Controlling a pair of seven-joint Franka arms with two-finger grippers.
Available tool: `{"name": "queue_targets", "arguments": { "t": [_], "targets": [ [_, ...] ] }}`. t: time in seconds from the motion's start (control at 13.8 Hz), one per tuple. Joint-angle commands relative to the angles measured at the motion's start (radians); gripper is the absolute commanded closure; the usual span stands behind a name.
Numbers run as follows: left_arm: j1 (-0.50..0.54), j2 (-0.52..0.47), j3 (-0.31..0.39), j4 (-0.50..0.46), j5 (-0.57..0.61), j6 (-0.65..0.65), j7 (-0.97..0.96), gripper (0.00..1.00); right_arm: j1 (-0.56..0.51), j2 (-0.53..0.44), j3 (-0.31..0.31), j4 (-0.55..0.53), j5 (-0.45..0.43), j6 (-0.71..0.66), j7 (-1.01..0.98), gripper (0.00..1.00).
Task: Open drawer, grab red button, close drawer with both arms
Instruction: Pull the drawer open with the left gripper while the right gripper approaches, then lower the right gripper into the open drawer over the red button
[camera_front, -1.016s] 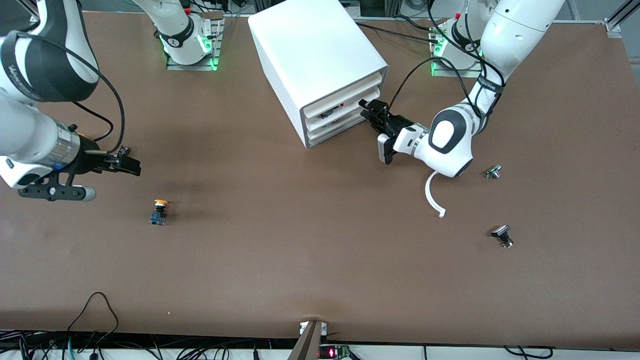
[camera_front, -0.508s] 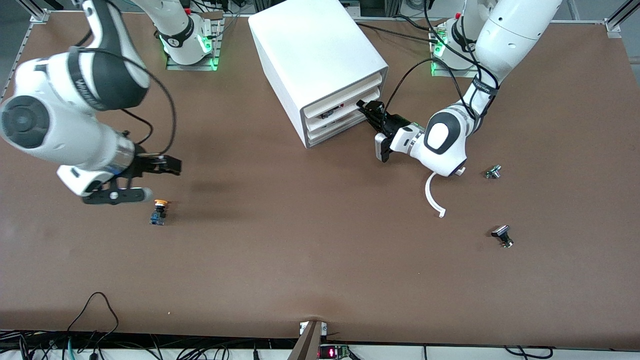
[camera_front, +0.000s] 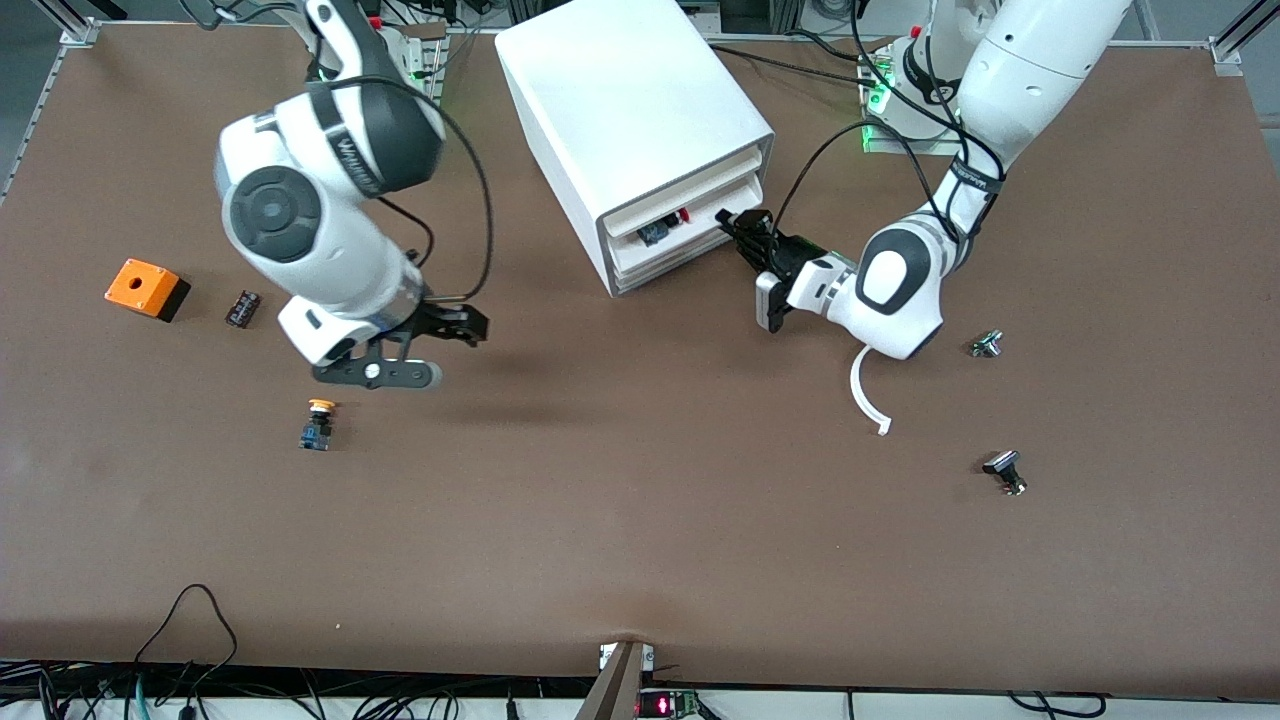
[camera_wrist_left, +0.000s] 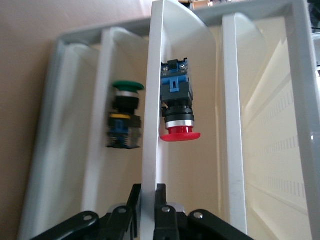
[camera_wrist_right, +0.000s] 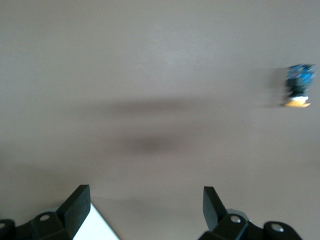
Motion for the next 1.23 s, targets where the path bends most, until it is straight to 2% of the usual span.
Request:
{"name": "queue_targets", "arguments": {
  "t": [0.0,0.22,0.29,0.36,0.44,0.65,0.73,1.02,1.16],
  "targets": [
    [0.050,0.082,0.017,0.148,0.056,-0.006,-0.011,1.00,0.054,0.042,-0.006,0.034,-0.014,0.039,0.146,0.00],
    [0.089,0.093,0.018,0.227,0.102,-0.007,-0.032,1.00,0.126,0.104,-0.006,0.116,-0.038,0.042,0.325,0.00],
    [0.090,0.093,0.018,0.231,0.105,-0.007,-0.040,0.89,0.157,0.130,-0.008,0.150,-0.061,0.042,0.397,0.00],
    [0.092,0.093,0.018,0.231,0.105,-0.007,-0.038,0.34,0.186,0.155,-0.008,0.181,-0.083,0.042,0.462,0.00],
    [0.099,0.091,0.018,0.231,0.105,-0.010,-0.037,0.01,0.213,0.179,-0.008,0.216,-0.095,0.042,0.518,0.00],
    [0.110,0.075,0.021,0.233,0.107,-0.018,-0.063,0.00,0.287,0.253,-0.009,0.326,-0.101,0.044,0.673,0.00],
    [0.116,0.044,0.032,0.244,0.142,-0.061,-0.113,0.00,0.310,0.273,-0.012,0.353,-0.103,0.044,0.715,0.00],
    [0.147,-0.040,0.034,0.482,0.466,-0.252,-0.380,0.00,0.375,0.304,-0.012,0.360,-0.115,0.128,0.858,0.00],
    [0.147,-0.051,0.032,0.607,0.600,-0.351,-0.405,0.00,0.395,0.312,-0.014,0.360,-0.117,0.136,0.925,0.00]
  ]
}}
